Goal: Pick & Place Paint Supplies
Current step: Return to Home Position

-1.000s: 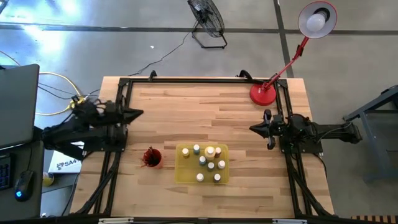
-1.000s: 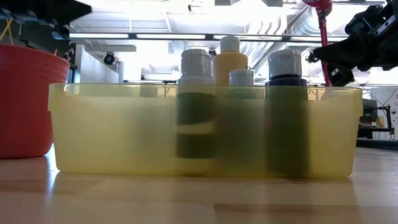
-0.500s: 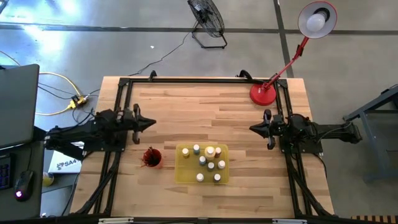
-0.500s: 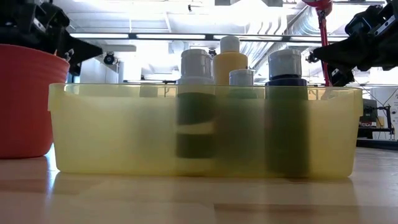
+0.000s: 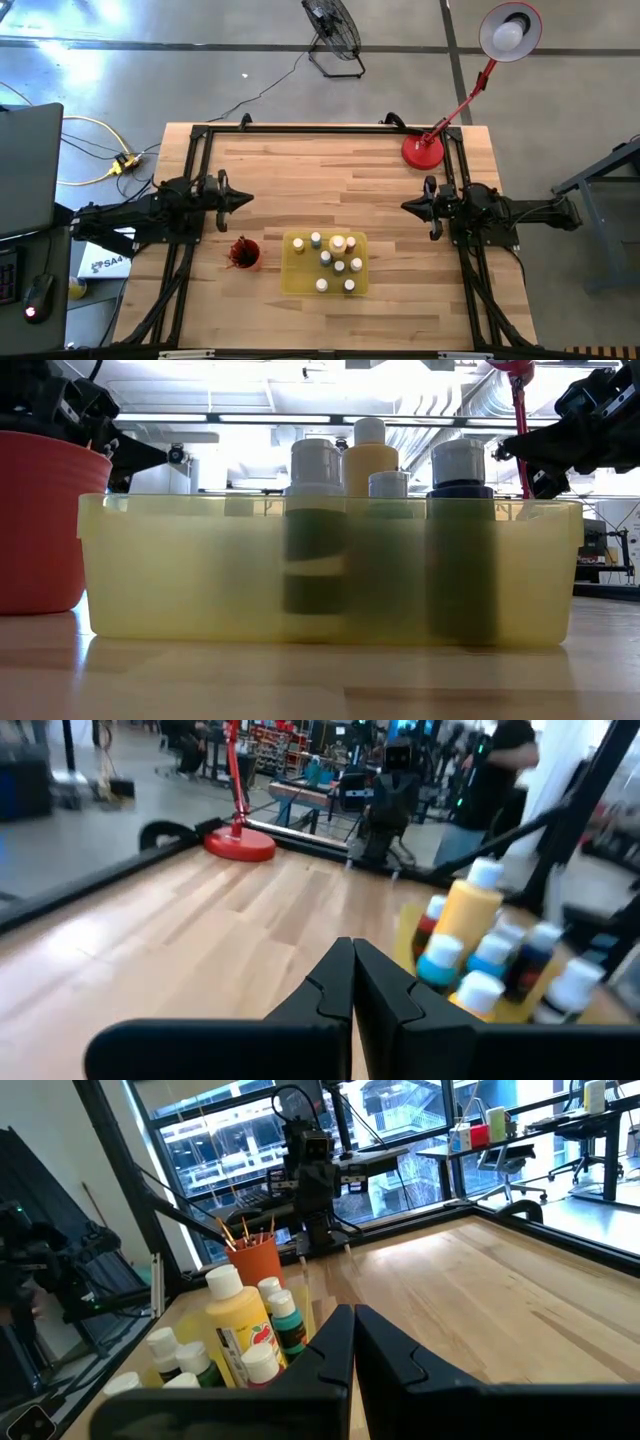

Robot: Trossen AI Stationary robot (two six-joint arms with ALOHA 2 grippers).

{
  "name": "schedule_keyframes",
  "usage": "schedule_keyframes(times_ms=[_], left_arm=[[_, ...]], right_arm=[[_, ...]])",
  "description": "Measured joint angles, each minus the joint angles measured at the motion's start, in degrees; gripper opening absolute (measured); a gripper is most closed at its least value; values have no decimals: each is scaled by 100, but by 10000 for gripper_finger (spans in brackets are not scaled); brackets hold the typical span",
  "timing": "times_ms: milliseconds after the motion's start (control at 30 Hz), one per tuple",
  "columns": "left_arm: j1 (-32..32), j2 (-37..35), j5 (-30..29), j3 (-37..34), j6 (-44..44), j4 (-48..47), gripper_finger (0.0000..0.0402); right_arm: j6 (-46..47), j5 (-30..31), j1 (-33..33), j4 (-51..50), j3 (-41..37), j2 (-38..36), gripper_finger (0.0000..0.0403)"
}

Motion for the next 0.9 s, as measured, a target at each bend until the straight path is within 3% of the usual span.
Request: schedule_keyframes(times_ms=[200,900], left_arm=[[0,-2,43,-17,-778,97,0],[0,-2,21,-28,-794,137,0]], right_arm=[[0,0,1,3,-2,0,3],[1,-2,2,9,-4,0,3]])
